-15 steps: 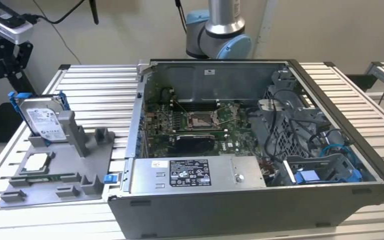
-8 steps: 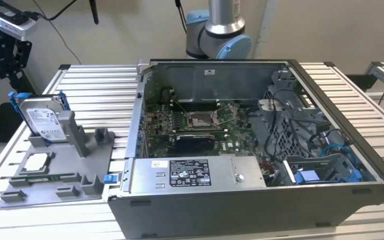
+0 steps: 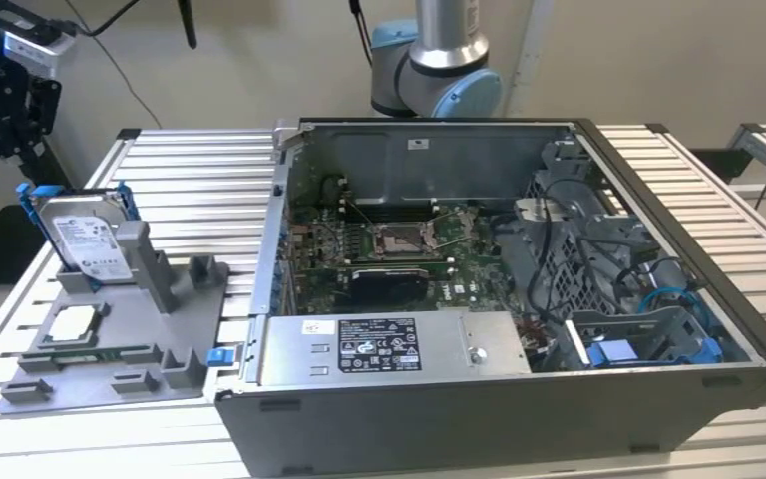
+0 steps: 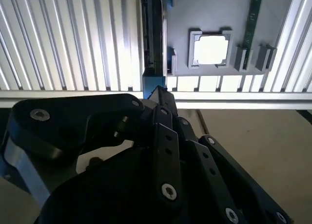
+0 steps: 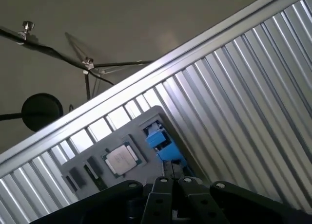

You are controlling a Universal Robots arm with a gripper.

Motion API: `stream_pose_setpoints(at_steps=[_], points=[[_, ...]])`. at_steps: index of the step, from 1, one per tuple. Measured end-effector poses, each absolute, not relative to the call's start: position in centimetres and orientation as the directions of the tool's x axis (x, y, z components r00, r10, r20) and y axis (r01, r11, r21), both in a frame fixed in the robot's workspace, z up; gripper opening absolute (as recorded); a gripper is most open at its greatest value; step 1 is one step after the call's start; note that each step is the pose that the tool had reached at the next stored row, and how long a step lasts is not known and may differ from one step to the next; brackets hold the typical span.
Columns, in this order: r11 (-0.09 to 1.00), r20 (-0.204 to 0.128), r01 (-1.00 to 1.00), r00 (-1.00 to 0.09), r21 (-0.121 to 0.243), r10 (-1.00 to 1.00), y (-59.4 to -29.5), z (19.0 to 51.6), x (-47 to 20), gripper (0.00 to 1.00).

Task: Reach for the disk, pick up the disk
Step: 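Pick up the disk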

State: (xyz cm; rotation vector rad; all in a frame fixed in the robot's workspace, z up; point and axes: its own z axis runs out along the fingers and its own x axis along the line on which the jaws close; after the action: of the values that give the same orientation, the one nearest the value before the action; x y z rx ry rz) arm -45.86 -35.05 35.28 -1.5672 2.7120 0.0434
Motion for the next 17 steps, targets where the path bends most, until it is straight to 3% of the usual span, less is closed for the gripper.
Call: stream_pose_setpoints(at_steps=[17], points=[[0.21, -0.023, -0.977, -0.211, 0.017, -0.977, -35.05, 35.09, -45.86, 0.0]])
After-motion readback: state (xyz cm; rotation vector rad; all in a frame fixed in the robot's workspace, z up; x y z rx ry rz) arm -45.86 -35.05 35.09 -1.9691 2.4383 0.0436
